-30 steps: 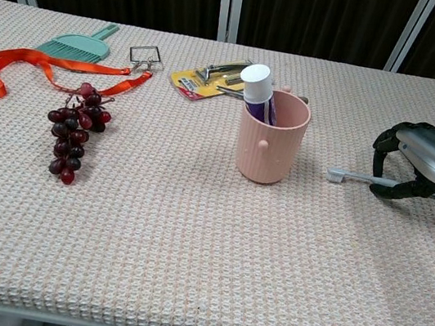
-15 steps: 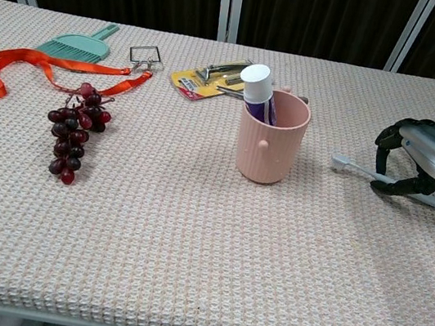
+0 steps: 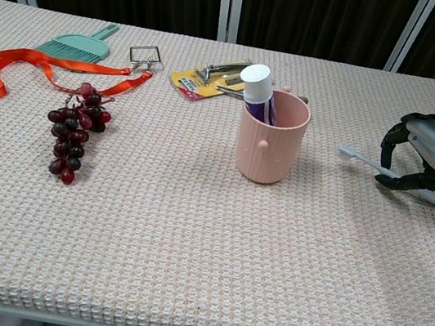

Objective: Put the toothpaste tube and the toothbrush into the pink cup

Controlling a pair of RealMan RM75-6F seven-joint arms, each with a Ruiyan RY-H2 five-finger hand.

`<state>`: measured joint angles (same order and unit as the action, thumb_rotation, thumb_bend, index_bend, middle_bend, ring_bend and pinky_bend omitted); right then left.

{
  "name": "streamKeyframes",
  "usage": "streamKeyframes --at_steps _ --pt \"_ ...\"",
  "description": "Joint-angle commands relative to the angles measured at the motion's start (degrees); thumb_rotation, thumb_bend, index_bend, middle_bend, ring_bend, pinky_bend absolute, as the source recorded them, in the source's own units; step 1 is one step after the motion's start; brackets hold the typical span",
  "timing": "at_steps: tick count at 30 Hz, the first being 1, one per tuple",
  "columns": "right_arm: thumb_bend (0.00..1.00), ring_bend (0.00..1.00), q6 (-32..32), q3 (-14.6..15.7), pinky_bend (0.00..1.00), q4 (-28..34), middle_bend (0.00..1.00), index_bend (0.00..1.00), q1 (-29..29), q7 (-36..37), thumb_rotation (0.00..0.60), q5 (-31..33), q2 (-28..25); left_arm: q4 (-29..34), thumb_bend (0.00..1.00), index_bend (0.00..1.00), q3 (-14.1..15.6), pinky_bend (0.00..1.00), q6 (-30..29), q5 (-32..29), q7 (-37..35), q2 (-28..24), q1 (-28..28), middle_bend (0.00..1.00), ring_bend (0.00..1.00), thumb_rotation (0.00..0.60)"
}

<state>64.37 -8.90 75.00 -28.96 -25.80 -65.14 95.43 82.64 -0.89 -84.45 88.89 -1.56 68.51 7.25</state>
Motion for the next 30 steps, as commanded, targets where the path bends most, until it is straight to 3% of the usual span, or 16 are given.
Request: streamKeyframes --at_steps 1,11,30 --pt "0.84 0.05 0.1 -0.1 0.0 -0.1 0.34 0.7 0.0 0.0 0.6 0.1 0.1 0.0 0.0 0.09 0.0 0.25 0.1 0.0 0.0 0.0 0.0 0.04 0.06 0.441" --pt "0.85 0.11 0.6 -0.5 0.0 -0.5 0.47 0.7 0.1 0.0 0.6 0.2 0.4 0.3 0.0 0.09 0.0 0.25 0.4 -0.1 0.3 -0.1 0.2 0.04 0.06 0.443" --pt "0.91 0.19 1.3 -1.0 0.0 -2.3 0.59 0.71 0.1 -0.7 0.6 0.3 2.1 0.0 0.0 0.09 0.0 0.25 0.7 -0.4 0.1 0.1 0.3 0.04 0.06 0.442"
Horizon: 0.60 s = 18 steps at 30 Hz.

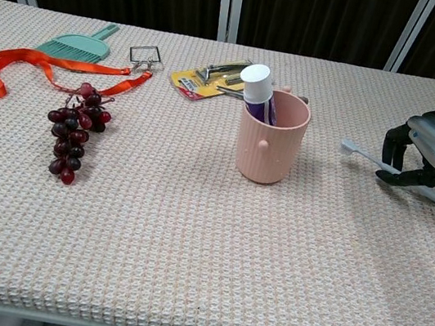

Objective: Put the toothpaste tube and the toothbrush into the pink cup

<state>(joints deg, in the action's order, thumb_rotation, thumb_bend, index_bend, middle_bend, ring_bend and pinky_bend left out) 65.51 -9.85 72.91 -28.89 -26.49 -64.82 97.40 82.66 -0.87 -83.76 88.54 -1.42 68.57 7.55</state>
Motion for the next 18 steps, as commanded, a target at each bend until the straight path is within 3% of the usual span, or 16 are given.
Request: streamKeyframes --at_steps 1,18 --pt "0.91 0.19 0.2 -0.1 0.0 -0.3 0.61 0.71 0.0 0.0 0.6 0.0 0.3 0.0 0.0 0.09 0.0 0.25 0.1 0.0 0.0 0.0 0.0 0.04 0.06 0.441" --pt "0.92 0.21 2.2 -0.2 0.0 0.4 0.64 0.73 0.8 1.2 0.6 -1.8 -0.4 -0.1 0.0 0.09 0.0 0.25 0.1 -0.1 0.0 0.0 0.0 0.04 0.06 0.441"
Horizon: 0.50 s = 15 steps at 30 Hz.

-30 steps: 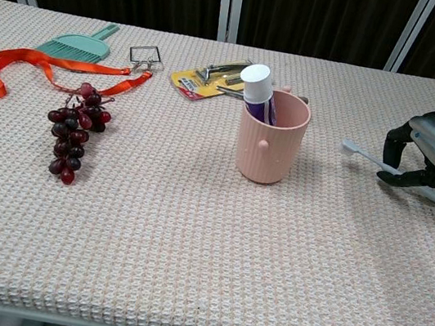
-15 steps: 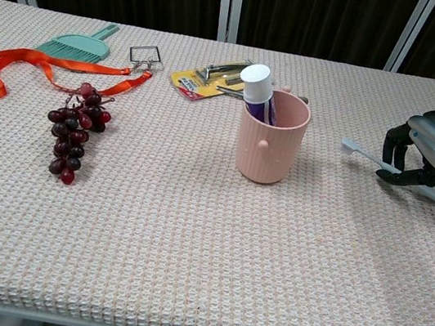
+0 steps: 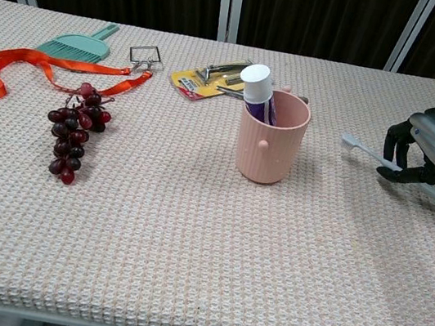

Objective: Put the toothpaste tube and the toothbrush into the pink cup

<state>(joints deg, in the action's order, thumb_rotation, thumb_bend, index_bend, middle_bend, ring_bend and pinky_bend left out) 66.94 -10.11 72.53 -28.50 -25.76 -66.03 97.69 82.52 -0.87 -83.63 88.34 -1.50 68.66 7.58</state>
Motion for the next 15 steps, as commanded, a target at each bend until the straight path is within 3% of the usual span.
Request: streamKeyframes --at_steps 1,6,15 --pt "0.92 0.21 1.3 0.0 0.0 1.3 0.64 0.73 0.6 0.7 0.6 -1.0 -1.1 0.1 0.0 0.09 0.0 0.25 -0.1 0.1 0.1 -0.1 0.0 0.04 0.06 0.442" --pt "0.92 0.21 5.4 -0.8 0.0 6.1 0.64 0.73 2.3 3.0 0.6 -3.6 -5.1 0.5 0.0 0.09 0.0 0.25 -0.3 0.4 0.4 -0.2 0.0 0.04 0.06 0.445" --pt "0.92 0.21 10.9 -3.7 0.0 20.1 0.64 0.74 3.9 4.0 0.6 -7.5 -15.0 1.1 0.0 0.09 0.2 0.25 -0.7 0.7 0.9 -0.1 -0.2 0.04 0.06 0.442"
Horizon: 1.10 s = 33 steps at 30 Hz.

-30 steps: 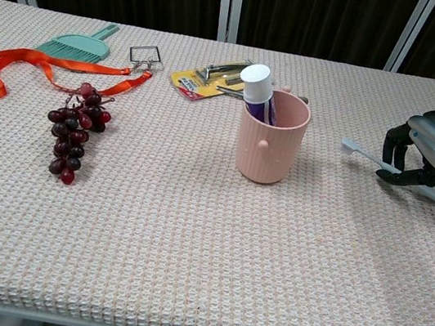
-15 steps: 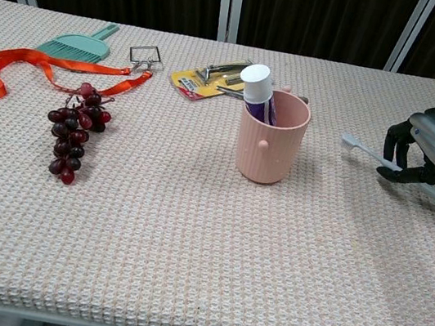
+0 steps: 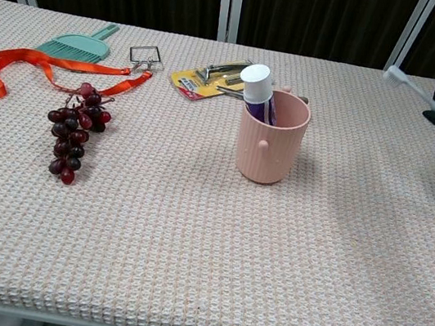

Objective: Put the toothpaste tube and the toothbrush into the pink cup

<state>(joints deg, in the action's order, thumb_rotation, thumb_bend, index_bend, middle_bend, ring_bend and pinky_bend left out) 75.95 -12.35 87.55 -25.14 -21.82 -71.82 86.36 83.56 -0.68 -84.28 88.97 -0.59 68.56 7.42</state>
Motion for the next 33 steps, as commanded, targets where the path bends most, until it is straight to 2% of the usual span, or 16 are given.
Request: streamKeyframes --at_steps 1,8,13,18,25,33 --pt "0.92 0.21 2.1 -1.8 0.0 6.2 0.64 0.74 0.4 0.1 0.6 -2.1 -4.2 0.1 0.0 0.09 0.0 0.25 -0.1 0.1 0.0 0.1 0.0 0.04 0.06 0.443" --pt "0.92 0.21 1.4 -4.8 0.0 14.8 0.64 0.74 -1.2 1.5 0.6 -1.2 -5.6 0.2 0.0 0.09 0.0 0.25 -0.2 0.0 0.1 0.0 -0.1 0.04 0.06 0.441" --pt "0.92 0.22 1.3 -6.0 0.0 14.2 0.64 0.74 -3.7 1.8 0.6 -2.3 -2.4 -0.4 0.0 0.09 -0.1 0.25 0.1 -0.5 -0.3 -0.1 -0.2 0.04 0.06 0.44" --pt "0.91 0.22 3.4 -6.1 0.0 5.1 0.64 0.74 -6.7 6.0 0.6 -6.7 5.6 -1.0 0.0 0.09 -0.2 0.25 0.4 -0.7 -1.0 0.2 -0.1 0.04 0.06 0.442" --pt "0.91 0.22 7.3 -5.1 0.0 -9.8 0.64 0.74 -9.7 18.9 0.6 -13.2 16.2 -2.1 0.0 0.09 -0.2 0.25 0.3 -1.0 -2.1 0.2 -0.3 0.04 0.06 0.438" --pt "0.9 0.22 8.7 -5.7 0.0 -17.6 0.64 0.74 -12.1 31.7 0.6 -15.2 22.4 -3.3 0.0 0.09 -0.1 0.25 0.0 -1.1 -3.3 0.4 -0.6 0.04 0.06 0.442"
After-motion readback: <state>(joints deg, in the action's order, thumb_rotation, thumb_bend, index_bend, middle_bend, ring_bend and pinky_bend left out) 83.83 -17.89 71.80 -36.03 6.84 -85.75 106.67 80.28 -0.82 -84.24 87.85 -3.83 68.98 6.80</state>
